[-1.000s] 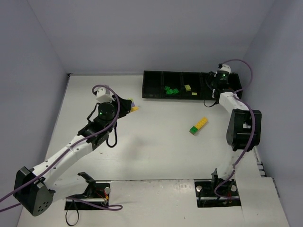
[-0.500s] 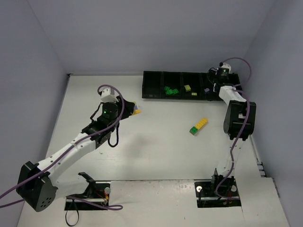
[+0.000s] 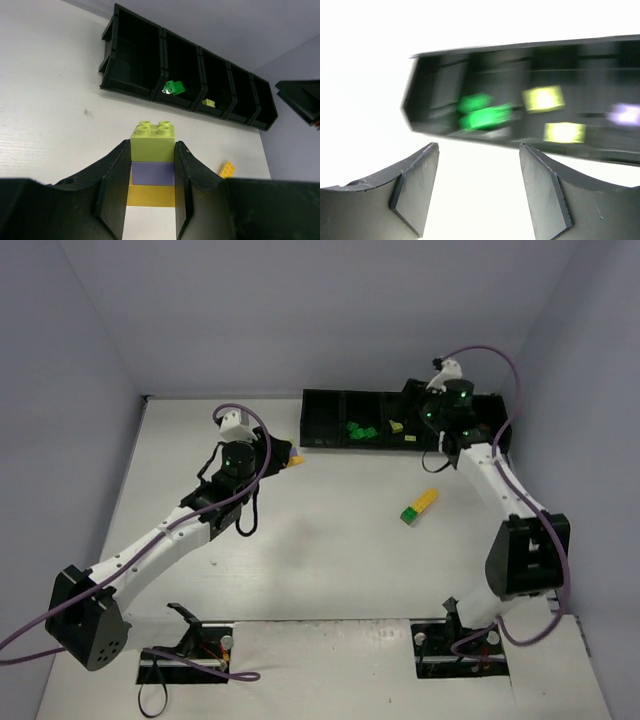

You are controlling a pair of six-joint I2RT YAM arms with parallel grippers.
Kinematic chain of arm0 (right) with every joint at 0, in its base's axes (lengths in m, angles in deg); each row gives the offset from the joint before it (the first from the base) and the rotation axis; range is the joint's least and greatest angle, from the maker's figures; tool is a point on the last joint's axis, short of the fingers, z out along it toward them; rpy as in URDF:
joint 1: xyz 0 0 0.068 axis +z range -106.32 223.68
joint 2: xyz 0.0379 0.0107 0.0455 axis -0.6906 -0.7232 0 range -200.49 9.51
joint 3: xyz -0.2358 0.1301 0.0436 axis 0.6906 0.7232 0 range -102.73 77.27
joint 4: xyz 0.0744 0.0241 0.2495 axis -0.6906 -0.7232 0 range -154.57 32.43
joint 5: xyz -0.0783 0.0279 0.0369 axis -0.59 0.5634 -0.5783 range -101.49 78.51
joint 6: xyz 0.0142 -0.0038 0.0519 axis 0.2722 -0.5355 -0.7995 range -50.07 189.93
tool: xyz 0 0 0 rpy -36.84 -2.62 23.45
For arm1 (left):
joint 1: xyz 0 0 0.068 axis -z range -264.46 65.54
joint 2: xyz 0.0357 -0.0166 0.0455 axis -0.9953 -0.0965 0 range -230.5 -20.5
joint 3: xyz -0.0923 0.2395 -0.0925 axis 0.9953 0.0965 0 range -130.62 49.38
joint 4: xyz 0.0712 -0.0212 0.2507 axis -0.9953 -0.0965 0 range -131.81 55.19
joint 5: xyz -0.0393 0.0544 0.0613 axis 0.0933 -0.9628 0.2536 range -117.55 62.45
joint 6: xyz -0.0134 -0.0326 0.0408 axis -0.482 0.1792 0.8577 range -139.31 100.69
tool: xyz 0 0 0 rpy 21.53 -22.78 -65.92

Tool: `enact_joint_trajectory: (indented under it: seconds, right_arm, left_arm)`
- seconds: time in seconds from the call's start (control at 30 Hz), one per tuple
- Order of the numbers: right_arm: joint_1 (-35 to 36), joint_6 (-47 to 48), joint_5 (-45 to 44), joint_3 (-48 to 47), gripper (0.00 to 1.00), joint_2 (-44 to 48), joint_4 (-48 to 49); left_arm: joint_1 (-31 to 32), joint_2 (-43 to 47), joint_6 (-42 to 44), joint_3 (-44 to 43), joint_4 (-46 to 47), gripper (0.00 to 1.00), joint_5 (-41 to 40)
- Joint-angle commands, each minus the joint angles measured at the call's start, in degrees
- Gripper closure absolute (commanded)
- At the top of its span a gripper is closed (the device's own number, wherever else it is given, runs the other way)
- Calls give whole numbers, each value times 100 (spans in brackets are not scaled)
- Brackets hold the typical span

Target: Sort the legos into containers by color

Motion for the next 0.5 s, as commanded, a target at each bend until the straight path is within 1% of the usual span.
enact_joint_trajectory:
  seconds: [0.0, 0.07, 0.1, 0.2, 0.23, 0.33, 0.47]
  right_arm:
    - [586, -483, 1107, 501, 39, 769, 624]
    - [824, -625, 1336, 870, 38, 1025, 792]
    - [1086, -686, 1459, 950, 38, 1244, 880]
    - [1596, -748, 1600, 1126, 35, 1526, 924]
    - [1720, -774, 1609, 1161, 33, 1579, 951]
    - [2098, -792, 1697, 1214, 32, 1694, 1039]
    - [2407, -757, 1750, 1214, 31, 1694, 1171]
  left_arm:
    - [-36, -71, 123, -447, 607, 100, -54]
    - [-36, -132, 105, -517, 712, 100, -63]
    - [-36, -185, 96, -535, 730, 100, -71]
    - [-36, -273, 70, -570, 871, 100, -80]
    - [-36, -291, 61, -587, 941, 100, -63]
    - [-27, -361, 26, -631, 1020, 100, -19]
    - [-27, -388, -53, -676, 1056, 100, -10]
